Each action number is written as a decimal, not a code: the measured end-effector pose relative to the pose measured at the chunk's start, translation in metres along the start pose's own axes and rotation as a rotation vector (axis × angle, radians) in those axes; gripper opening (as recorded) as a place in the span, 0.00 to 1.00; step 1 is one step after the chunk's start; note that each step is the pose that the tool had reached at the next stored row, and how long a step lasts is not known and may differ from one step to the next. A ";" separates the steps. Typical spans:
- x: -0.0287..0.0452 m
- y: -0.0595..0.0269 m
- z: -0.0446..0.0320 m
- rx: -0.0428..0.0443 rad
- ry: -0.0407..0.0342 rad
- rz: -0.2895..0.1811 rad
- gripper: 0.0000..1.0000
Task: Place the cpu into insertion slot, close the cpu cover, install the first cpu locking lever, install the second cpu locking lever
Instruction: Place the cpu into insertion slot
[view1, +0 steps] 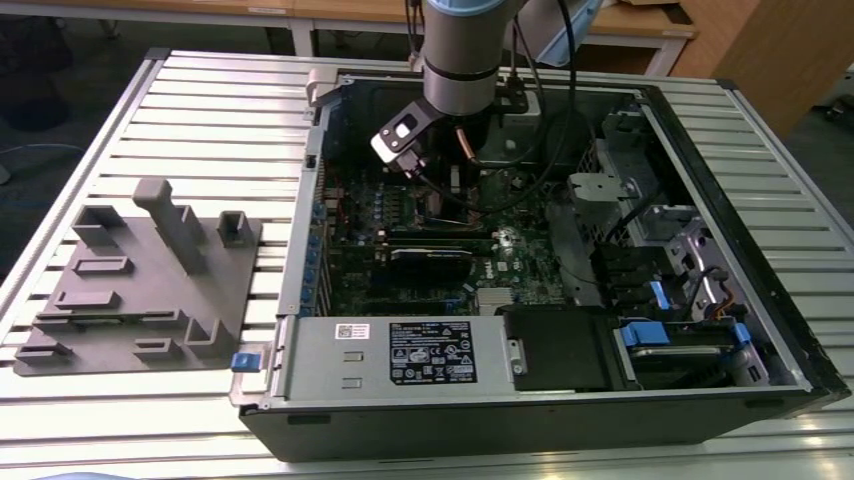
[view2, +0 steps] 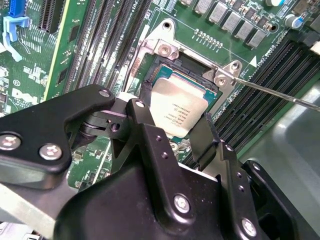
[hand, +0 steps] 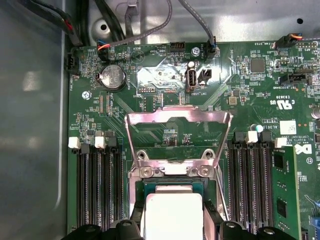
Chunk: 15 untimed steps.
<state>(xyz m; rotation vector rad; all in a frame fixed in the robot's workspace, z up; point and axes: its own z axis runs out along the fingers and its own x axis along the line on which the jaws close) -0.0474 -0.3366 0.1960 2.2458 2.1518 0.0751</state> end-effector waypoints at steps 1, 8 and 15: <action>0.0000 0.0000 0.0000 0.0000 0.0000 0.000 0.54; -0.0015 0.0001 0.0000 0.0000 -0.0001 0.000 0.54; -0.0019 0.0001 0.0008 0.0000 0.0000 0.000 0.54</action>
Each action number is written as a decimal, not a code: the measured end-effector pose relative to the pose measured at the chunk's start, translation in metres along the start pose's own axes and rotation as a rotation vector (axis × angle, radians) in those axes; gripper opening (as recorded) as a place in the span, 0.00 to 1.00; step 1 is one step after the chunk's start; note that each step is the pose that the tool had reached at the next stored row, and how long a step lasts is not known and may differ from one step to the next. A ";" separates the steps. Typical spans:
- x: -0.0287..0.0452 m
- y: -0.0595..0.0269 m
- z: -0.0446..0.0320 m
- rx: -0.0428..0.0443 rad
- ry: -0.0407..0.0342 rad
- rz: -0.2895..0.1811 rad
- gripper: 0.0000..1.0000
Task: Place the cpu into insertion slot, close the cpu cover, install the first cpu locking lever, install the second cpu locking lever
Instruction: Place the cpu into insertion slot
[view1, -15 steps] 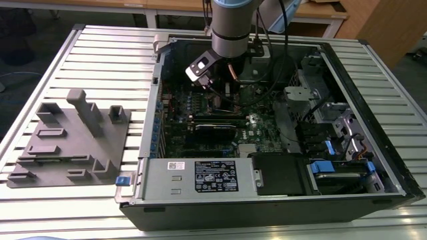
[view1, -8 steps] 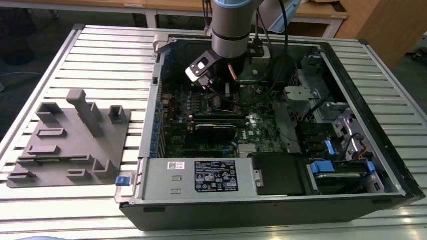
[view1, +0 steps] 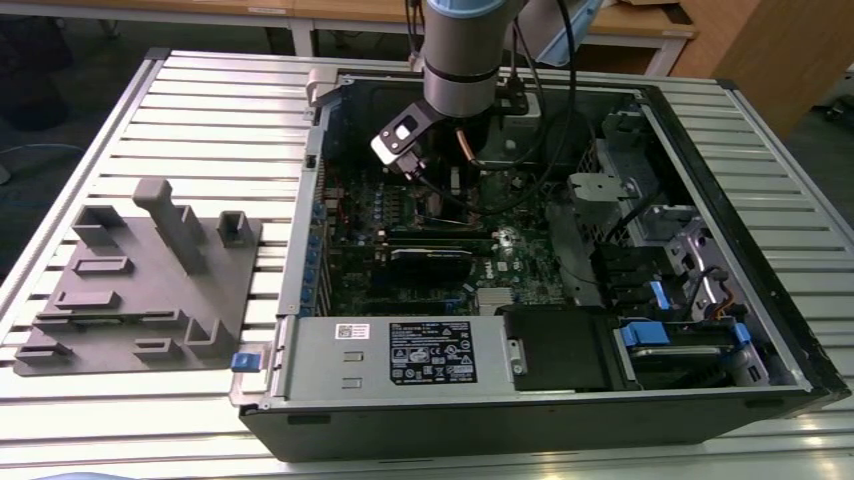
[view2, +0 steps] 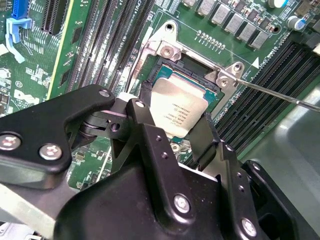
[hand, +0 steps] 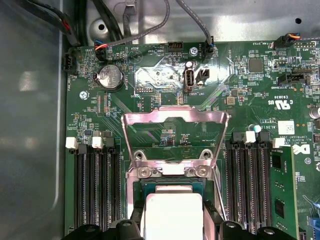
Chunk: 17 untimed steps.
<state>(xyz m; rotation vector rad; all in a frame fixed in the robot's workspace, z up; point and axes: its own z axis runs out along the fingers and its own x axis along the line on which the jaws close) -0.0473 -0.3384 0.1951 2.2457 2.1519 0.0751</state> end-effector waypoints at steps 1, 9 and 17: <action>0.0000 0.0000 0.0003 -0.0001 0.0001 0.000 0.54; -0.0001 -0.0003 0.0029 0.0003 -0.0006 0.000 0.54; -0.0001 -0.0003 0.0034 0.0001 -0.0002 0.000 0.54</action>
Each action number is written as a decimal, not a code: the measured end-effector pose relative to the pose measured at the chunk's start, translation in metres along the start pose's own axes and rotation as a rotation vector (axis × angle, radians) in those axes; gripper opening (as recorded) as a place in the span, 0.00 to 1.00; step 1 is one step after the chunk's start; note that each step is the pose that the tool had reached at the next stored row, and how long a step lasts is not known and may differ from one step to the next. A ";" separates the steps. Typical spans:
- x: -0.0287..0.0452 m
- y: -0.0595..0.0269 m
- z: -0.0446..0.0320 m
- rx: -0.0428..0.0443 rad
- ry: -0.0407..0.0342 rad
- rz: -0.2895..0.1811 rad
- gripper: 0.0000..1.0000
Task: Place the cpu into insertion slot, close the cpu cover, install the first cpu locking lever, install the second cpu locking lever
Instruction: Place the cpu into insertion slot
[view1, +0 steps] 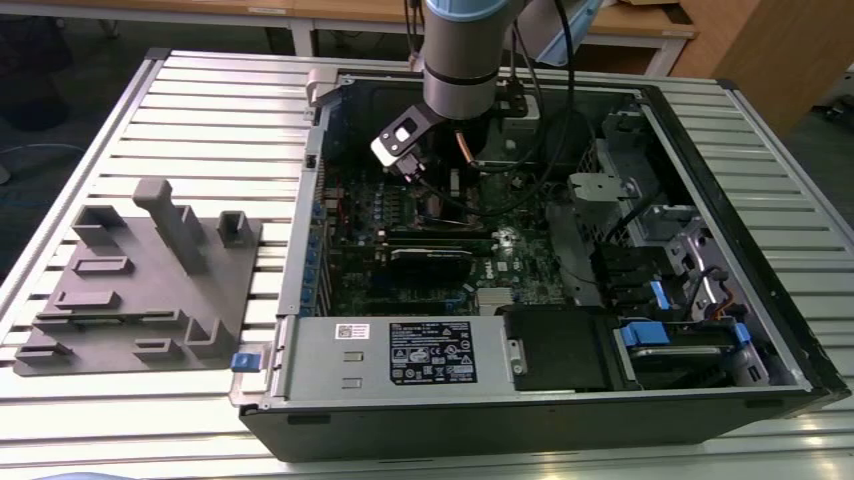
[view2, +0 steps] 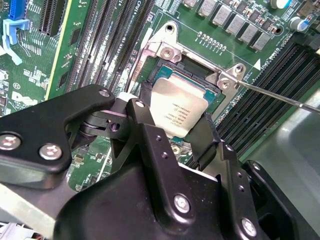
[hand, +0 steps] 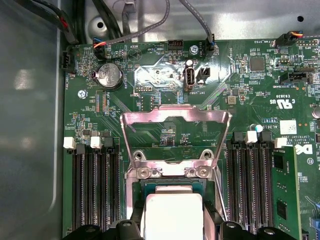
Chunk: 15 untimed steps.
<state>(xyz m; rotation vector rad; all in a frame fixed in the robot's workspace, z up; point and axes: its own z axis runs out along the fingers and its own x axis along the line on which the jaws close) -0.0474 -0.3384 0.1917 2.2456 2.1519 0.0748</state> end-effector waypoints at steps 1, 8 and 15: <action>0.0000 0.0000 0.0000 0.0000 0.0000 0.000 0.54; 0.0000 0.0000 0.0001 -0.0001 0.0001 0.000 0.54; 0.0002 0.0001 0.0007 -0.0009 0.0013 0.000 0.55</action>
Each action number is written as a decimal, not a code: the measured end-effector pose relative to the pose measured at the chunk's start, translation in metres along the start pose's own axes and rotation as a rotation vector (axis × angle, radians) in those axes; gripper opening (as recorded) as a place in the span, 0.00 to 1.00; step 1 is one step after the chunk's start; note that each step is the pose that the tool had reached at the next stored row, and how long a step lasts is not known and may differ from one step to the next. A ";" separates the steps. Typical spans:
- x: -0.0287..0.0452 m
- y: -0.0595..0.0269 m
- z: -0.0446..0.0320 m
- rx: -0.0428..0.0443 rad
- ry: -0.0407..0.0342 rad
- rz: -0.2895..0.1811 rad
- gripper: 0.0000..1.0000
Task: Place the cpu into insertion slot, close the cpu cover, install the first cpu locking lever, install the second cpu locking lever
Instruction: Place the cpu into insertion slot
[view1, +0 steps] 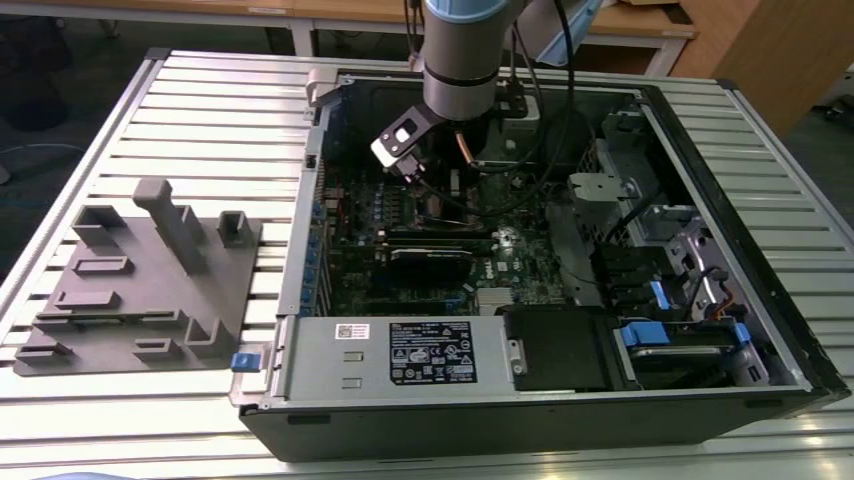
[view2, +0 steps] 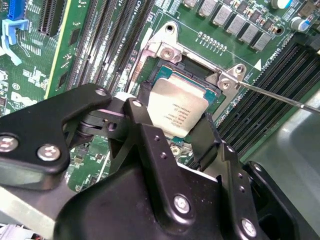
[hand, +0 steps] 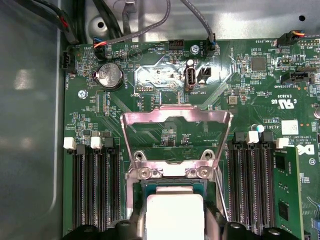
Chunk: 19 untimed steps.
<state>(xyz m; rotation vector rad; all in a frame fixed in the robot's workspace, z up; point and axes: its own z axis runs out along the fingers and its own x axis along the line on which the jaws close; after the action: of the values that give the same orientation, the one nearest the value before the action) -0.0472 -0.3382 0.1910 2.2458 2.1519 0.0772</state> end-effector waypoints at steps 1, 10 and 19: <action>0.0000 0.0000 -0.0001 0.0003 -0.0001 0.000 0.61; -0.0001 0.0003 -0.0084 0.0008 -0.0011 0.000 0.67; 0.0002 0.0014 -0.0273 0.0008 -0.0012 0.000 0.67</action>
<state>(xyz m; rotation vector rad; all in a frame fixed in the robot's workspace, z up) -0.0474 -0.3384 0.2184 2.2456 2.1519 0.0749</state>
